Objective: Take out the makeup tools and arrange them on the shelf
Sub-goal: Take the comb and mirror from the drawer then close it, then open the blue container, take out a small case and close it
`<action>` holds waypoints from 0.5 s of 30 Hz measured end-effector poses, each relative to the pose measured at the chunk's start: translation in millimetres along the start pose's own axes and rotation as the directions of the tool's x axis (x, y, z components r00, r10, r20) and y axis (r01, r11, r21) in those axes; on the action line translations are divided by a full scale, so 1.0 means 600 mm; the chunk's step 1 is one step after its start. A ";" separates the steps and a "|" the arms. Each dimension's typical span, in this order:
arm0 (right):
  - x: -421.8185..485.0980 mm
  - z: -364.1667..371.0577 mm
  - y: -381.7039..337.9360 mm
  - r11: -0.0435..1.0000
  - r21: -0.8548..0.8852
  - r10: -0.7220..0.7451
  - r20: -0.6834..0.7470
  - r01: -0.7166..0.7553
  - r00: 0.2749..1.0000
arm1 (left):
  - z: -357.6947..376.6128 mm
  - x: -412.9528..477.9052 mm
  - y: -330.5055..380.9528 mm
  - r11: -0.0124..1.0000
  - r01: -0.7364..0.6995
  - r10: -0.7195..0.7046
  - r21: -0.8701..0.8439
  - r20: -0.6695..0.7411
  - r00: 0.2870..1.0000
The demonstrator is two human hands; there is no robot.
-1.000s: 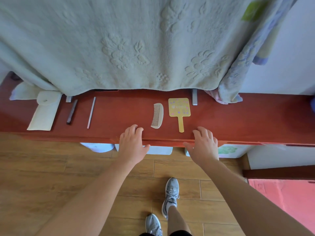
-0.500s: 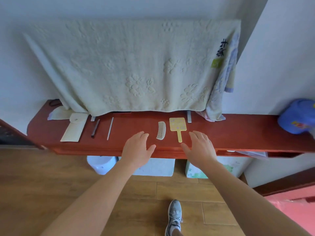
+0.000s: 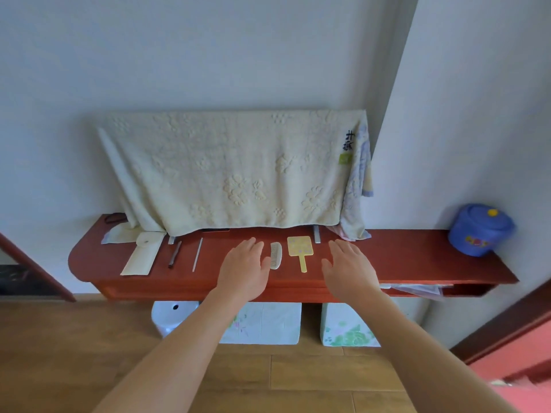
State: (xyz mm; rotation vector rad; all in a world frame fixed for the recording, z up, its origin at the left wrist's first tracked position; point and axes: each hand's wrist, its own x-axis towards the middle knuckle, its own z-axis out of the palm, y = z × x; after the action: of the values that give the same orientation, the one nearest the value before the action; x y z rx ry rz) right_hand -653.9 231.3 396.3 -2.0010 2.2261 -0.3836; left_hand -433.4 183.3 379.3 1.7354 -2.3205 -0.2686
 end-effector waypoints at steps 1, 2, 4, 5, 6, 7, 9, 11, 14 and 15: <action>-0.002 -0.005 0.005 1.000 0.001 0.000 -0.008 0.000 1.000 | -0.003 -0.002 0.008 1.000 0.000 0.000 -0.002 -0.003 1.000; -0.005 -0.011 0.011 1.000 0.004 0.003 -0.018 -0.003 1.000 | -0.006 -0.004 0.017 1.000 -0.002 0.002 -0.002 -0.008 1.000; -0.008 -0.021 0.026 1.000 0.010 0.012 -0.037 -0.011 0.999 | -0.010 -0.005 0.035 1.000 -0.018 0.018 0.000 -0.032 0.999; -0.010 -0.025 0.036 1.000 0.015 0.014 -0.047 -0.013 0.999 | -0.011 -0.006 0.045 1.000 -0.025 0.025 0.000 -0.044 0.999; -0.012 -0.030 0.046 1.000 0.020 0.014 -0.057 -0.013 0.998 | -0.011 -0.007 0.057 1.000 -0.032 0.031 -0.002 -0.053 0.998; -0.014 -0.036 0.057 1.000 0.024 0.013 -0.064 -0.012 0.998 | -0.011 -0.008 0.070 0.999 -0.038 0.038 -0.001 -0.059 0.998; -0.020 -0.049 0.079 1.000 0.022 0.009 -0.070 -0.008 0.997 | -0.009 -0.010 0.097 0.999 -0.042 0.042 -0.005 -0.059 0.997; -0.028 -0.062 0.103 1.000 0.013 -0.001 -0.079 0.002 0.997 | -0.005 -0.013 0.126 0.999 -0.051 0.051 -0.001 -0.061 0.997; -0.039 -0.075 0.141 1.000 0.007 -0.008 -0.099 0.009 0.995 | 0.003 -0.013 0.170 0.997 -0.074 0.075 0.021 -0.059 0.995; -0.041 -0.076 0.154 1.000 0.001 -0.011 -0.100 0.011 0.995 | 0.006 -0.014 0.184 0.997 -0.077 0.079 0.029 -0.058 0.995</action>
State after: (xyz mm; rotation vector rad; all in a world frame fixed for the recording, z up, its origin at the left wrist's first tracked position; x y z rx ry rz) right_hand -751.3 269.2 413.5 -2.0373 2.2728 -0.4969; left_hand -533.6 222.6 406.7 1.6370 -2.3534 -0.1703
